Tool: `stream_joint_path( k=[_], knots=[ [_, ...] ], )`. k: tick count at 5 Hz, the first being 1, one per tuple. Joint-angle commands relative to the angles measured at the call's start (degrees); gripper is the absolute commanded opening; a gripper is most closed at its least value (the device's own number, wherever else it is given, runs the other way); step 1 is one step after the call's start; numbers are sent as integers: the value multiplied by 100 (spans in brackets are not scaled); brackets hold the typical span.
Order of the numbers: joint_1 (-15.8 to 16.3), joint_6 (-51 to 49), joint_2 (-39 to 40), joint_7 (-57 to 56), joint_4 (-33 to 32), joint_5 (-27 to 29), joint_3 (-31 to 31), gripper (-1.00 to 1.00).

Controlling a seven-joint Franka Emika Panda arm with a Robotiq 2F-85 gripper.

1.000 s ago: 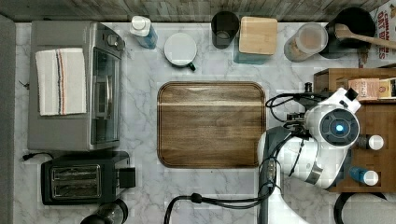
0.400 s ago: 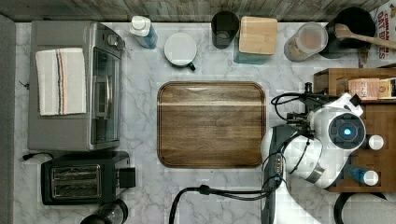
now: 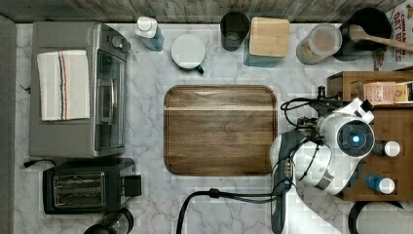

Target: Open the drawer.

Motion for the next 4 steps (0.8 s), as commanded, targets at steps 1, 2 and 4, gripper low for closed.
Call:
stream_joint_path(
  k=[1,2,4],
  knots=[
    [-242,144,295,-335,-127,226,128,100],
    [-59,-45,77,-34,-246,6,9,100],
    [-538,-319,117,-1528,-119,789,665,100]
  ],
)
